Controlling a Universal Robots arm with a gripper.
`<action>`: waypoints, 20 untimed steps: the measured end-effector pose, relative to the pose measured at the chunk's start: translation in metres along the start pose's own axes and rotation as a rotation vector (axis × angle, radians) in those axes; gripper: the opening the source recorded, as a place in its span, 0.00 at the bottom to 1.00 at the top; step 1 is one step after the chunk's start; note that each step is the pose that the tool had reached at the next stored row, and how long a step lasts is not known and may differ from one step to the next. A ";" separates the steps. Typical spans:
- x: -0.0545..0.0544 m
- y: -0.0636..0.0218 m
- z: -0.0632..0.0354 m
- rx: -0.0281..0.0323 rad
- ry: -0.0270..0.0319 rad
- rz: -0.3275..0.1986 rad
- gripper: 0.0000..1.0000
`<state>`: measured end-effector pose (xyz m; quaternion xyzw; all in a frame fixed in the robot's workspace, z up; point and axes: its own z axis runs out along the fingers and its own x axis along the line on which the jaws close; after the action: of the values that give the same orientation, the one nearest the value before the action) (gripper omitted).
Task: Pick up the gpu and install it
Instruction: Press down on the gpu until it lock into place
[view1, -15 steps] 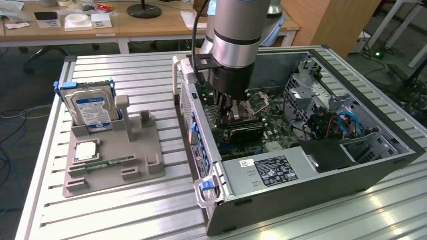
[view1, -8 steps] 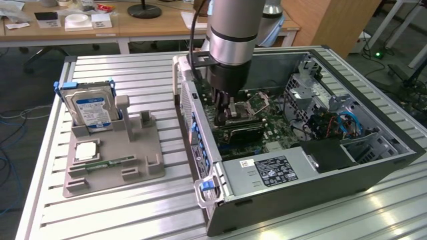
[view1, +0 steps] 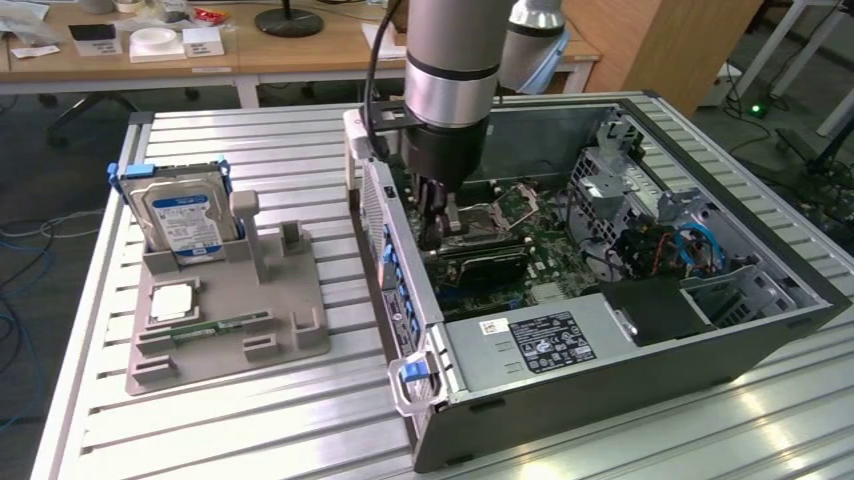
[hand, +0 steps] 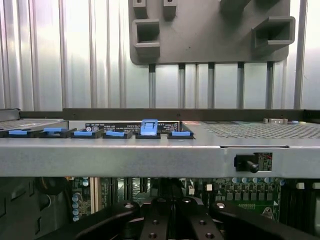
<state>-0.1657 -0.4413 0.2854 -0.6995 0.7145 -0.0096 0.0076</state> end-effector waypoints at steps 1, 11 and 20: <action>0.000 0.0002 0.0000 -0.0004 0.0007 0.000 0.11; -0.007 0.0061 -0.0001 -0.0008 0.0095 0.000 0.11; -0.007 0.0108 0.0001 -0.0011 0.0099 0.000 0.11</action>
<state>-0.1764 -0.4343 0.2849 -0.6995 0.7145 -0.0127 0.0037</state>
